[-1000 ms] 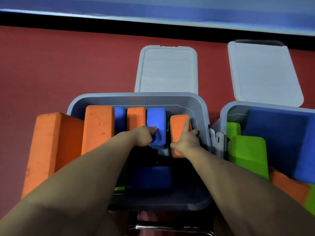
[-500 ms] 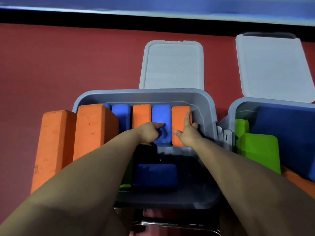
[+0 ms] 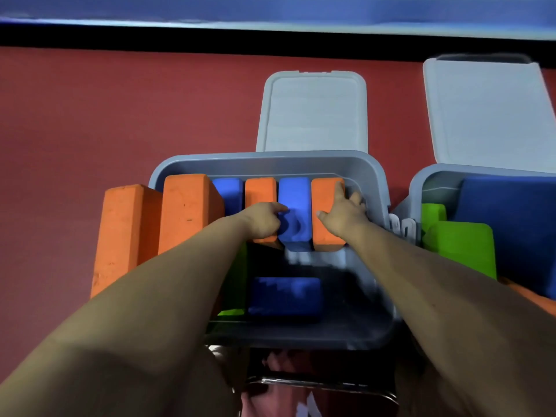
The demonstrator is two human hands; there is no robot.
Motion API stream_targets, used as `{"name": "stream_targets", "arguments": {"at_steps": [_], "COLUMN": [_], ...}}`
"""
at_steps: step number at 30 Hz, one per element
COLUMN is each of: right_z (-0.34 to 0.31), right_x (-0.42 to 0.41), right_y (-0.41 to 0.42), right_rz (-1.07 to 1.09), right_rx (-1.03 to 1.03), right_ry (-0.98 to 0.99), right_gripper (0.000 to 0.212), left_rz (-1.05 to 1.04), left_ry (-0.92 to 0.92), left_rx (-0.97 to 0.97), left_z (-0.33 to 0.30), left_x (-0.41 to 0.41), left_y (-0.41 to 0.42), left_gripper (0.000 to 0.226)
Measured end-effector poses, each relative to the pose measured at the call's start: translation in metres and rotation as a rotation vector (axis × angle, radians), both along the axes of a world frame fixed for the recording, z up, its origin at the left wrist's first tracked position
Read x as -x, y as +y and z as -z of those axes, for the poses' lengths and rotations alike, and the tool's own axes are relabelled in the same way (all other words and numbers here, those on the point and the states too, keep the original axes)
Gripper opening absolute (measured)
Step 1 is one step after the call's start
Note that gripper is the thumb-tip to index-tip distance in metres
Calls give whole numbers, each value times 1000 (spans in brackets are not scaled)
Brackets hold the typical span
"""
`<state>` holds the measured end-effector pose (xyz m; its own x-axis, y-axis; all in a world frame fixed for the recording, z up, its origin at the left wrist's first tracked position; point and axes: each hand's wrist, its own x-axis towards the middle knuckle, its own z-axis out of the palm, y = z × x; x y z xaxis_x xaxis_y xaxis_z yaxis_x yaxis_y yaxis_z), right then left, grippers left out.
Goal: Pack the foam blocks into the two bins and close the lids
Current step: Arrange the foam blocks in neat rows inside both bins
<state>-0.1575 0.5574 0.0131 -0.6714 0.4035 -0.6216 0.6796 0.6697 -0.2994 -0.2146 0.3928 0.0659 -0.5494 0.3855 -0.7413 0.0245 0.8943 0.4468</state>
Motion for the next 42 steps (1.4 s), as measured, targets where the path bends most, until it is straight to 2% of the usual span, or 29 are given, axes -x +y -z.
{"name": "stream_targets", "arguments": {"at_steps": [4,7,9,13,17,22,27,31,35,37,42], "right_z": [-29,-44,-45,-25,-10,1,6,13,9,3,-16], "right_x": [-8,-17,-28,-66,-92,-110,-110,-109,-106,-104,-96], "right_y": [-27,-64,-88,-119,-123,-131,-149,-151,-145,-141,-131], "right_rz": [-284,-333,-385,-639,-763,-655,-547,-514,-543,-462,-80], "right_rx": [-151,-54,40,83,28,-73,-167,-277,-296,-281,-152], "right_ry": [217,341,226,-72,-115,-129,-121,-88,-76,-54,-49], "right_gripper": [49,40,45,60,64,82,86,72,91,97,102], "left_rz": [-21,-158,-279,-373,-492,-566,-351,-343,-333,-318,-339], "left_ry": [79,117,96,32,43,-9,0,-7,17,28,84], "left_rx": [-48,-184,-279,-300,-351,-372,-461,-381,-283,-250,-267], "left_z": [-28,-56,-74,-93,-114,-120,-131,-122,-110,-108,-116], "left_x": [-7,-24,-39,-65,-85,-102,-78,-56,-48,-46,-42], "left_y": [-11,-23,-35,-68,-91,-95,-79,-85,-89,-90,-88], "left_gripper": [48,42,32,25,24,11,23,17,29,37,44]}}
